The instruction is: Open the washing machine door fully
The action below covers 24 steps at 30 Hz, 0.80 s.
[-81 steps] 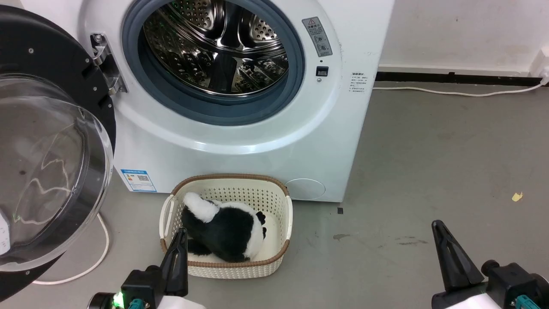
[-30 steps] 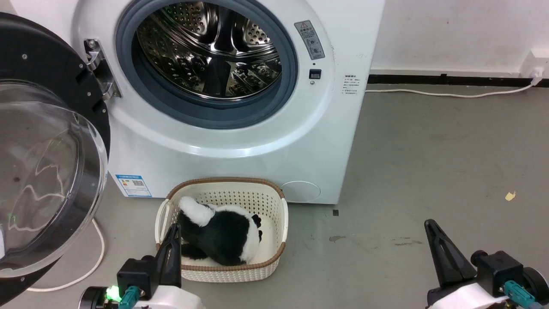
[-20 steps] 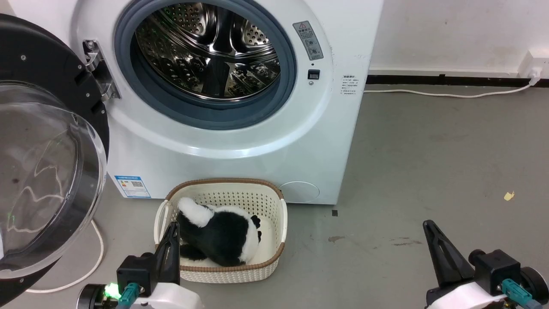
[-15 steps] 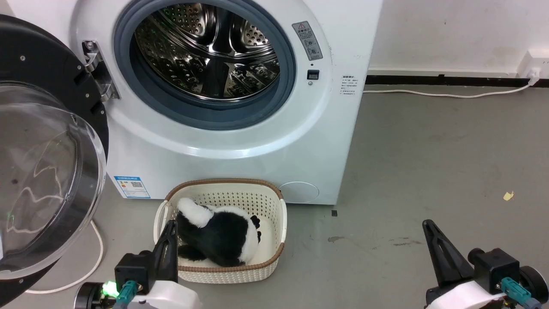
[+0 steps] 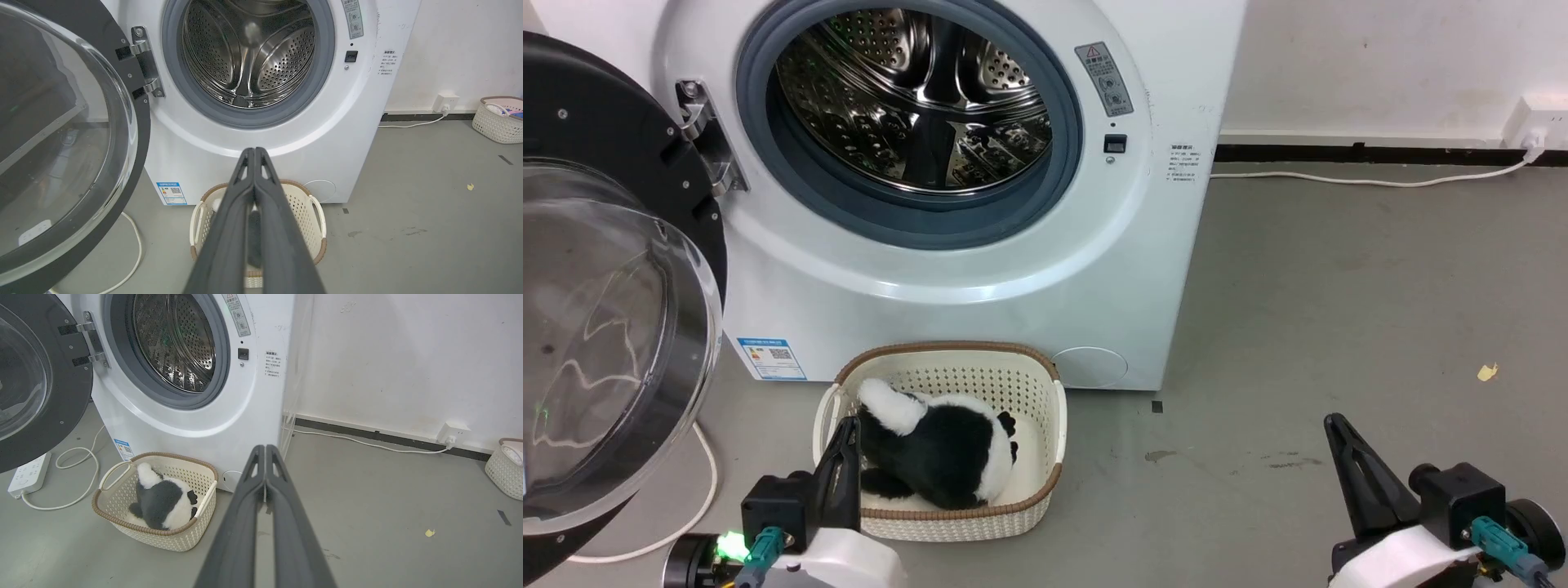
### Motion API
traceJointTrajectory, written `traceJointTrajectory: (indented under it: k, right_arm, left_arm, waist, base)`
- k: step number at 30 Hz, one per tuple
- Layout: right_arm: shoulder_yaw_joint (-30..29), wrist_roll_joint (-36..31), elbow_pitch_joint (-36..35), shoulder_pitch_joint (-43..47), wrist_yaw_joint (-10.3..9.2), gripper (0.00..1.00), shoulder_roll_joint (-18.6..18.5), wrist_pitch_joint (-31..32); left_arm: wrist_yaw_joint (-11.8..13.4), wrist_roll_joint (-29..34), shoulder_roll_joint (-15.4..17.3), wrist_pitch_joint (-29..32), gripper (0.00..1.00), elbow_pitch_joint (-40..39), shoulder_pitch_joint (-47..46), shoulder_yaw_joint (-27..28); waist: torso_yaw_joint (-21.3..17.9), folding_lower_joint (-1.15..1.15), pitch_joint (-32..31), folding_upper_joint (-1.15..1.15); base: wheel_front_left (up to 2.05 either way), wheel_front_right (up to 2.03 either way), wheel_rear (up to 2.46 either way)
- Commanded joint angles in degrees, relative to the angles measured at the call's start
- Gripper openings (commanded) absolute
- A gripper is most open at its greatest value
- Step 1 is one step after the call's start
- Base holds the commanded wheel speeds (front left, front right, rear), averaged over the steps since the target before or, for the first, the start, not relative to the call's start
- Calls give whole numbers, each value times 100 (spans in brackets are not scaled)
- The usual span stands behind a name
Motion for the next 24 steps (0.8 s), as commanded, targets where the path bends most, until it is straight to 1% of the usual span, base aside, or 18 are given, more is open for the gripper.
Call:
traceJointTrajectory:
  k: [1, 24]
  right_arm:
    - [18, -38, -11, -79, -4, 0, 22, 31]
    - [49, -77, -15, -160, -5, 0, 28, 302]
  left_arm:
    - [-26, 57, -13, 28, 0, -31, -66, 38]
    - [-202, 303, -148, 298, 0, -98, -105, 296]
  waist:
    - [-2, 0, -1, 0]
    - [-50, 0, -28, 0]
  base:
    - [0, 0, 0]
    - [0, 0, 0]
